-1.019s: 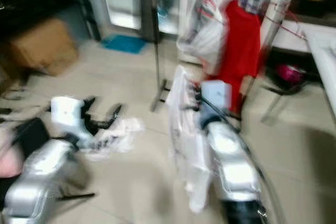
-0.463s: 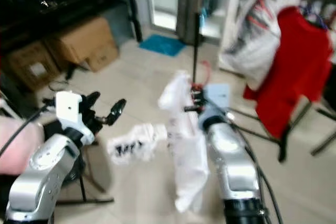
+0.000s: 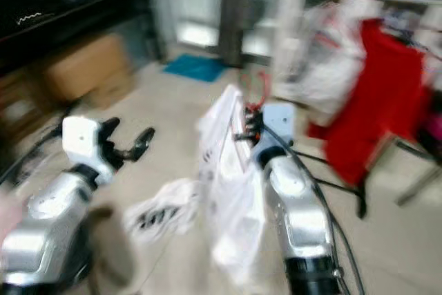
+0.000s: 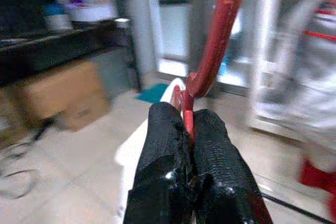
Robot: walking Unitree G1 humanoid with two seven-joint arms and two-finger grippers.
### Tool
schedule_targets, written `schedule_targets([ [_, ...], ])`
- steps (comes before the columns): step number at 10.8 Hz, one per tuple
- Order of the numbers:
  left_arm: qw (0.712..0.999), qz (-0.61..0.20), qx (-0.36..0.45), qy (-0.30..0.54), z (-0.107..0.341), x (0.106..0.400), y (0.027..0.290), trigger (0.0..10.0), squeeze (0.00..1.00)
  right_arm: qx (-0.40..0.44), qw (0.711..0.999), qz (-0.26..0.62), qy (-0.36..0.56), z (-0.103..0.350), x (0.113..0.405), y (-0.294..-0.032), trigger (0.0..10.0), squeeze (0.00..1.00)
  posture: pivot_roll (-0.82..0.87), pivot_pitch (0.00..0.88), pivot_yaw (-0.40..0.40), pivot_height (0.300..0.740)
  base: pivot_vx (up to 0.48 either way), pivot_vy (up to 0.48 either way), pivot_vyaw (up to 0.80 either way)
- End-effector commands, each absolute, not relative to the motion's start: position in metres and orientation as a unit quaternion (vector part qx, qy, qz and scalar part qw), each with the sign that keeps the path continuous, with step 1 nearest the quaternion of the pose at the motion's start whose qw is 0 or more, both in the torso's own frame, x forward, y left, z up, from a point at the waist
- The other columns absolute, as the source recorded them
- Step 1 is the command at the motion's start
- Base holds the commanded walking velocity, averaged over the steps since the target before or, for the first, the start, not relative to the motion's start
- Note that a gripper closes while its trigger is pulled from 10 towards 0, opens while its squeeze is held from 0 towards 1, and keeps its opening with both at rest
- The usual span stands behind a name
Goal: Hang hanger
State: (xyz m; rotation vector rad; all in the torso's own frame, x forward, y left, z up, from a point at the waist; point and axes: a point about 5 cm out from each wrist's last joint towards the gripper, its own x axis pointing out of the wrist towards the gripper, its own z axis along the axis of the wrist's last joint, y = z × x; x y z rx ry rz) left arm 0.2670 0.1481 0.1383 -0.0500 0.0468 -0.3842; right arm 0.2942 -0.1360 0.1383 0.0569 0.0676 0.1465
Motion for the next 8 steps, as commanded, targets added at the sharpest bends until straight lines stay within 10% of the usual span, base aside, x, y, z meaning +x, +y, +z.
schedule_targets([
  [1, 0.982, -0.187, -0.015, 0.022, 0.1398, 0.2671, 0.1527, 10.0, 0.0, 0.064, 0.993, 0.098, 0.021, 0.1468, 0.2937, -0.1297, 10.0, 0.0, -0.02, 0.0, 0.072, 0.74, 0.375, 0.0, -0.54],
  [8, 0.984, -0.174, -0.032, 0.02, 0.1397, 0.2688, 0.1498, 10.0, 0.0, 0.041, 0.993, 0.108, 0.029, 0.1439, 0.2966, -0.127, 10.0, 0.0, -0.01, 0.0, 0.051, 0.74, 0.376, 0.0, 0.0],
])
